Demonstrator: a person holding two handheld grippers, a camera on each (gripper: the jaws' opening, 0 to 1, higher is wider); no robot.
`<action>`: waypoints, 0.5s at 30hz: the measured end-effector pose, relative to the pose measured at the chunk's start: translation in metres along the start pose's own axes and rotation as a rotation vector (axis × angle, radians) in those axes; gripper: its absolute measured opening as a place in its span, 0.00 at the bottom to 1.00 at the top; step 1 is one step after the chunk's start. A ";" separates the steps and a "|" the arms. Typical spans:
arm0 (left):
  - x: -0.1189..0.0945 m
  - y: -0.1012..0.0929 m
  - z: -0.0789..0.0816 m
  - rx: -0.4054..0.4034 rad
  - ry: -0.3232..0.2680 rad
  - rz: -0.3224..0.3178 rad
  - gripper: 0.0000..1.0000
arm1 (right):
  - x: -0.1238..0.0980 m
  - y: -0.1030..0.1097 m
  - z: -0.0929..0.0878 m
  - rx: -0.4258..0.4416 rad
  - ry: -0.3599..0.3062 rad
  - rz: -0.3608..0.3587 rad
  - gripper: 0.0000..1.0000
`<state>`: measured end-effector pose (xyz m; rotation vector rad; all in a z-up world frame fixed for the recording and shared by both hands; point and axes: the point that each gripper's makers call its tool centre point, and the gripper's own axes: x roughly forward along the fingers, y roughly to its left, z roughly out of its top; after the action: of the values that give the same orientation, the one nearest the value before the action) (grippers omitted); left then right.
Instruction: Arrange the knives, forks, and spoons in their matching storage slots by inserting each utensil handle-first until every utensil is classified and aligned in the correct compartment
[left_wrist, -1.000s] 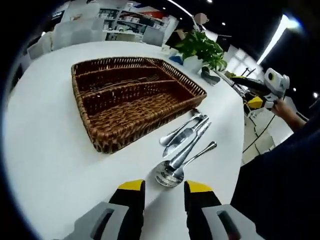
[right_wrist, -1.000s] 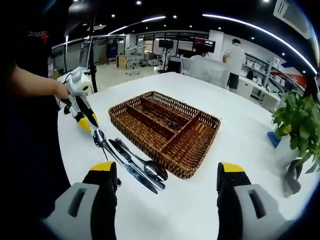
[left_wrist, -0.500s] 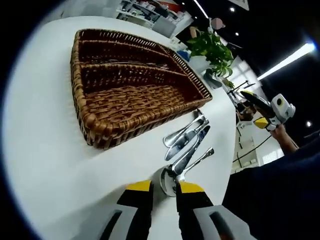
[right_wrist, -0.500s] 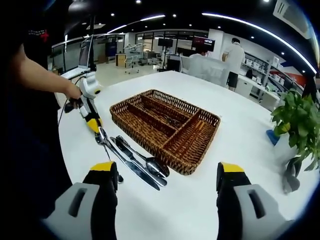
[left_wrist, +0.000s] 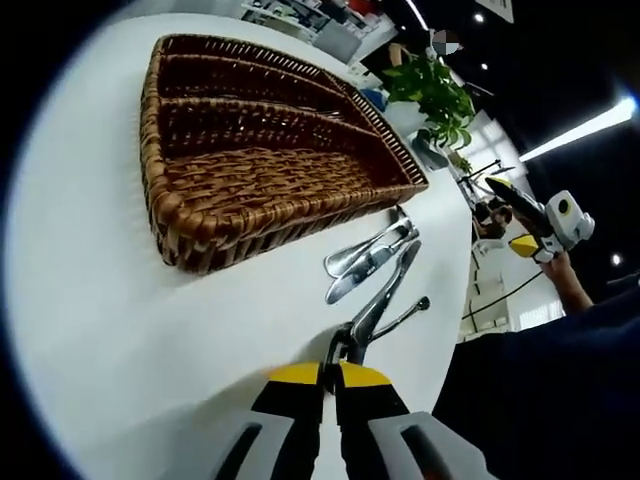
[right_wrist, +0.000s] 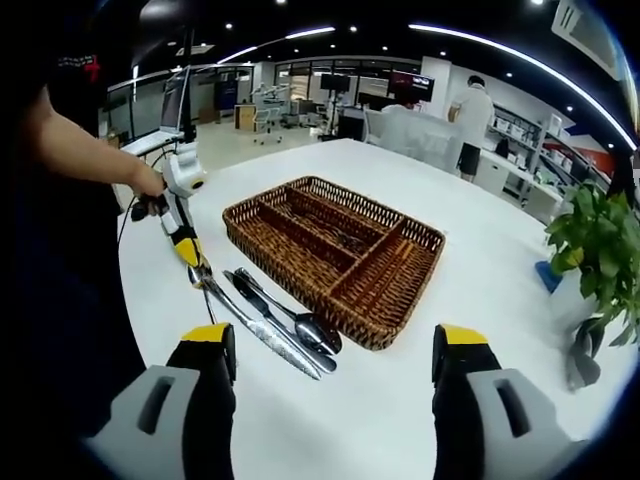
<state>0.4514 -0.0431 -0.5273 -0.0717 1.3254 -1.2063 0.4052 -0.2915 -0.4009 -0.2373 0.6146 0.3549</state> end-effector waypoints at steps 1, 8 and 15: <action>-0.001 0.000 -0.003 -0.028 -0.003 0.001 0.03 | 0.001 0.000 0.001 0.001 -0.003 0.002 0.82; -0.010 0.004 -0.015 -0.088 -0.030 0.027 0.02 | 0.006 -0.001 0.004 0.000 -0.012 0.010 0.82; -0.020 0.006 -0.016 -0.148 -0.070 0.054 0.02 | 0.009 -0.002 0.006 -0.004 -0.015 0.019 0.82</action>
<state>0.4471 -0.0175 -0.5222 -0.1817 1.3456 -1.0500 0.4160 -0.2893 -0.4016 -0.2328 0.6015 0.3759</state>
